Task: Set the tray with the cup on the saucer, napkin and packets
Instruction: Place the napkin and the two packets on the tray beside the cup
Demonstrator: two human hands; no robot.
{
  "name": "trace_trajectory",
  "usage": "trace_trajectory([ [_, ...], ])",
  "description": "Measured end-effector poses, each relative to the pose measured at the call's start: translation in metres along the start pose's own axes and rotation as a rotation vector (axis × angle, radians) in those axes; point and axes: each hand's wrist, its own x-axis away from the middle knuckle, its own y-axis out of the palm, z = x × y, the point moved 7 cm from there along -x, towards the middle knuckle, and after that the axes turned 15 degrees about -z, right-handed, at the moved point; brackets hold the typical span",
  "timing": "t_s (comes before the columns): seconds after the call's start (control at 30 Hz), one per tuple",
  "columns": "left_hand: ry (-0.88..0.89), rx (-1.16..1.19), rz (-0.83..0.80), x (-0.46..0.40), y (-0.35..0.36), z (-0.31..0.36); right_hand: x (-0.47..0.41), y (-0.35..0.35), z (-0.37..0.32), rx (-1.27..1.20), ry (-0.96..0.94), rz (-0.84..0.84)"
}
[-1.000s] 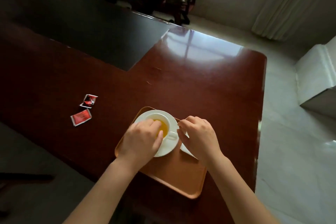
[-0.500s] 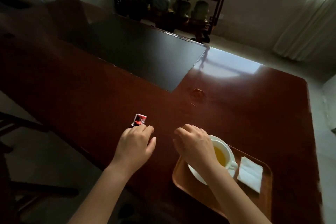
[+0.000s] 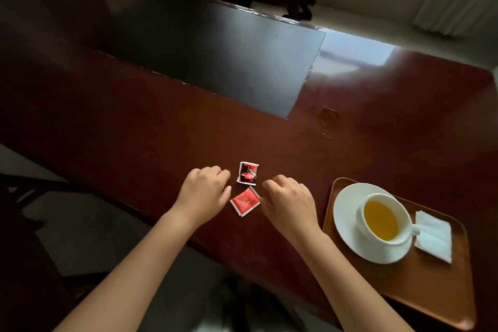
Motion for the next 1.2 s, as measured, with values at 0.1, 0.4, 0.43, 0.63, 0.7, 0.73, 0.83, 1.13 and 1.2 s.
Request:
trace_trajectory([
  [0.1,0.006,-0.015,-0.023,-0.019,0.009,-0.006,-0.014,0.02,-0.003,0.02,-0.005,-0.057],
  [0.4,0.289,0.019,-0.103,-0.067,0.032,-0.008,-0.034,0.069,-0.015,0.054,0.047,-0.178],
  [0.43,0.338,0.004,-0.147,-0.073,0.039,-0.007,-0.035,0.075,-0.016,0.058,0.055,-0.192],
  [0.63,0.513,-0.057,-0.267,-0.101,0.069,-0.01,-0.043,0.094,-0.021,0.021,0.187,-0.183],
  [0.7,0.557,0.002,-0.212,-0.105,0.063,-0.01,-0.044,0.093,-0.023,0.025,0.209,-0.114],
  [0.73,0.581,0.027,-0.168,-0.106,0.059,-0.009,-0.044,0.093,-0.024,0.033,0.216,-0.079],
  [0.83,0.634,0.085,-0.086,-0.104,0.051,-0.007,-0.04,0.094,-0.027,0.05,0.231,-0.034],
  [1.13,0.708,0.133,-0.03,-0.104,0.045,-0.011,-0.035,0.092,-0.024,-0.023,0.203,-0.033],
  [1.2,0.692,0.148,-0.058,-0.106,0.044,-0.012,-0.034,0.087,-0.021,-0.056,0.188,0.008],
])
